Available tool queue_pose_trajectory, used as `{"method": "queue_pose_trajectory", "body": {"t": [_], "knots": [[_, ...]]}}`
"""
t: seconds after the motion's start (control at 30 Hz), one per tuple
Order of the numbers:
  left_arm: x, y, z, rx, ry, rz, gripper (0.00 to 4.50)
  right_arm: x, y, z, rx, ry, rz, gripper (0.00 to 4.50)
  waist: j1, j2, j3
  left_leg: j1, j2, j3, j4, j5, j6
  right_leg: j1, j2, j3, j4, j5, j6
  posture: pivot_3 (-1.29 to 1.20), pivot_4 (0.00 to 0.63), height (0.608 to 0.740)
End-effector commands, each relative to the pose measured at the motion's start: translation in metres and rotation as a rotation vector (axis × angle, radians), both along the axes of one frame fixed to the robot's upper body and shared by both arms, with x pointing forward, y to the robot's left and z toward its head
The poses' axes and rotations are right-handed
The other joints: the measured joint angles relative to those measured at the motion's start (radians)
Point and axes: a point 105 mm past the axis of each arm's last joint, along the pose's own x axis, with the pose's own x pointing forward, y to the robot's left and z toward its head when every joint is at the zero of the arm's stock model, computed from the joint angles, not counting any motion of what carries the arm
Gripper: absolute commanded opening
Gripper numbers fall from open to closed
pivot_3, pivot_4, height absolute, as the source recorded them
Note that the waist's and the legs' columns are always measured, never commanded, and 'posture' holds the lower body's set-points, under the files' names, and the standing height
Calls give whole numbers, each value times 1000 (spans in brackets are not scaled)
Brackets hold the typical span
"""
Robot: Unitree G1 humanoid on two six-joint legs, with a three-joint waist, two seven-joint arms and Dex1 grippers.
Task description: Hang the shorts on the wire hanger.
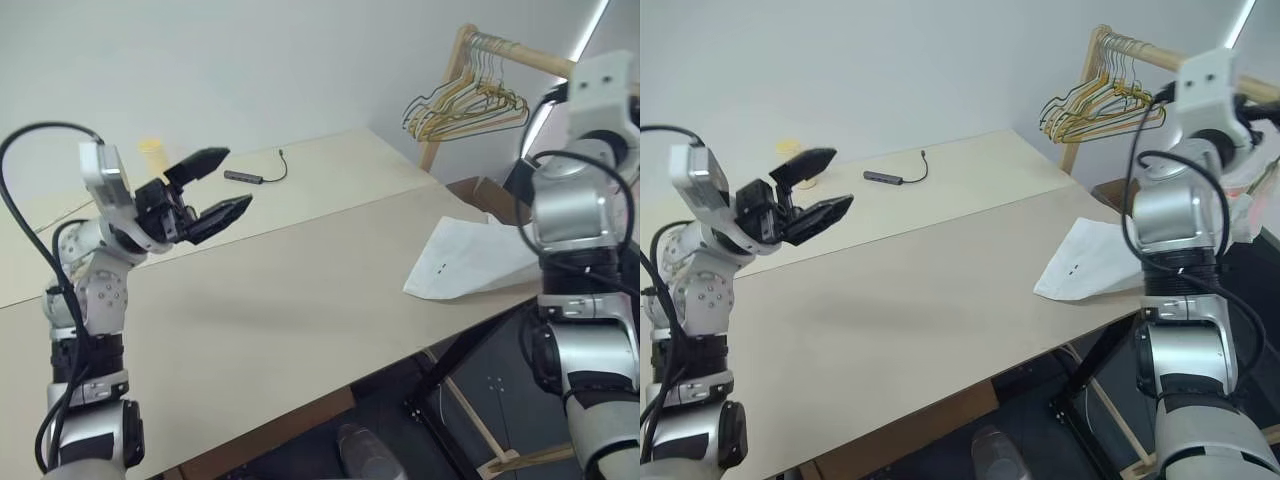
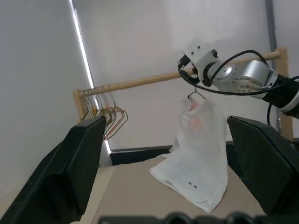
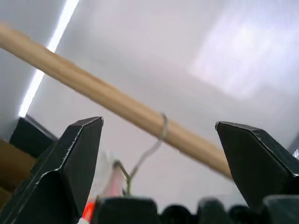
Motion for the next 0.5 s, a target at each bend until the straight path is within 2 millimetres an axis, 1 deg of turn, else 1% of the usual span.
{"method": "queue_pose_trajectory", "body": {"t": [0.03,0.1,0.17,0.2,0.3,0.4,0.5], "knots": [[-4,5,-8,91,11,91,4500,11,52,7,-131,12,247,4480,1,0,0,0,0,0,0,0,0,0,0,0,0,0,0,-218,0,740],[-7,13,-22,109,59,138,4500,22,94,-11,-123,88,519,4480,2,0,0,0,0,0,0,0,0,0,0,0,0,0,0,-202,0,740],[-12,18,-32,124,93,171,4500,24,125,-28,-96,149,718,4480,10,-1,0,1,1,0,0,0,0,1,0,0,0,0,0,-174,0,740],[-14,21,-37,135,106,191,4500,24,137,-37,-72,182,800,4480,14,-1,0,1,1,0,0,0,0,0,0,0,0,0,0,-158,0,740],[-22,27,-47,165,141,242,4500,18,169,-65,-113,313,985,4480,46,-2,1,0,1,-1,0,0,0,-1,0,-1,1,0,-1,-116,0,740],[-33,30,-53,187,165,268,4500,6,196,-92,-203,445,1153,4480,90,-3,1,-2,1,-2,0,0,0,-2,0,-3,0,0,-1,-64,0,740],[-45,29,-61,209,196,288,4500,-5,214,-113,-228,535,1276,4480,134,-3,1,-2,1,-2,0,0,0,-3,0,-4,0,0,-1,-48,0,740]]}}
